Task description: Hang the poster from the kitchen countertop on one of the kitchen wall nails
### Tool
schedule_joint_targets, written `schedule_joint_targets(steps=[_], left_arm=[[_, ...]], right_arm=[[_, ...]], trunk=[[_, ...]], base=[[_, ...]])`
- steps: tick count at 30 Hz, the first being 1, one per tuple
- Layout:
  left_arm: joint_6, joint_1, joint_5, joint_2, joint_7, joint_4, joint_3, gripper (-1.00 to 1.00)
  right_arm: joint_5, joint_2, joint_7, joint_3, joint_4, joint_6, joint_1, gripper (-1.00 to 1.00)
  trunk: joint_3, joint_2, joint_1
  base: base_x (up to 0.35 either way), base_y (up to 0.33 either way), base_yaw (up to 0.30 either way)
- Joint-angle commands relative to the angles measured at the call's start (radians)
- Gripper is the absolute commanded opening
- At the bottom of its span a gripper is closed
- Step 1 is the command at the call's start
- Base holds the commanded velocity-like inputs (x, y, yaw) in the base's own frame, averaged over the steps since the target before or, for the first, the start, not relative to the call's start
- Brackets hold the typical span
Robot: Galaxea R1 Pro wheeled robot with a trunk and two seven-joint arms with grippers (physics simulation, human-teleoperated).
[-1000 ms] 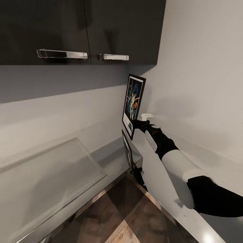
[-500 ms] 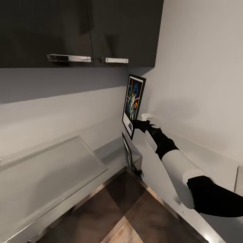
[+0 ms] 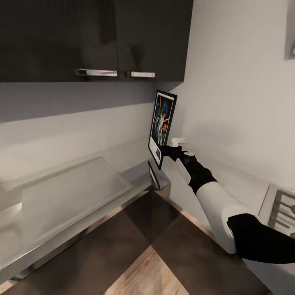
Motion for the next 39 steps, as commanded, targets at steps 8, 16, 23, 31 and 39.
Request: schedule_joint_targets(steps=[8, 16, 23, 31, 39], left_arm=[[0.001, 0.001, 0.009, 0.000, -0.010, -0.002, 0.005, 1.00], [0.001, 0.001, 0.009, 0.000, -0.010, -0.002, 0.005, 1.00], [0.001, 0.001, 0.009, 0.000, -0.010, -0.002, 0.005, 1.00], [0.001, 0.001, 0.009, 0.000, -0.010, -0.002, 0.005, 1.00], [0.001, 0.001, 0.009, 0.000, -0.010, -0.002, 0.005, 1.00]], right_arm=[[-0.013, 0.000, 0.003, 0.002, 0.000, 0.004, -0.001, -1.00], [-0.014, 0.000, 0.003, 0.002, 0.000, 0.003, 0.001, -1.00], [-0.012, 0.000, 0.003, 0.002, -0.001, 0.003, 0.001, -1.00], [-0.012, 0.000, 0.002, 0.003, -0.001, 0.003, 0.001, -1.00], [-0.012, 0.000, 0.002, 0.003, -0.001, 0.003, 0.001, -1.00]], trunk=[[-0.001, -0.001, -0.001], [-0.001, -0.001, -0.001], [-0.001, -0.001, -0.001], [-0.001, -0.001, -0.001], [-0.001, -0.001, -0.001]], base=[[-0.337, 0.000, 0.000], [-0.337, 0.000, 0.000], [-0.337, 0.000, 0.000], [-0.337, 0.000, 0.000], [-0.337, 0.000, 0.000]])
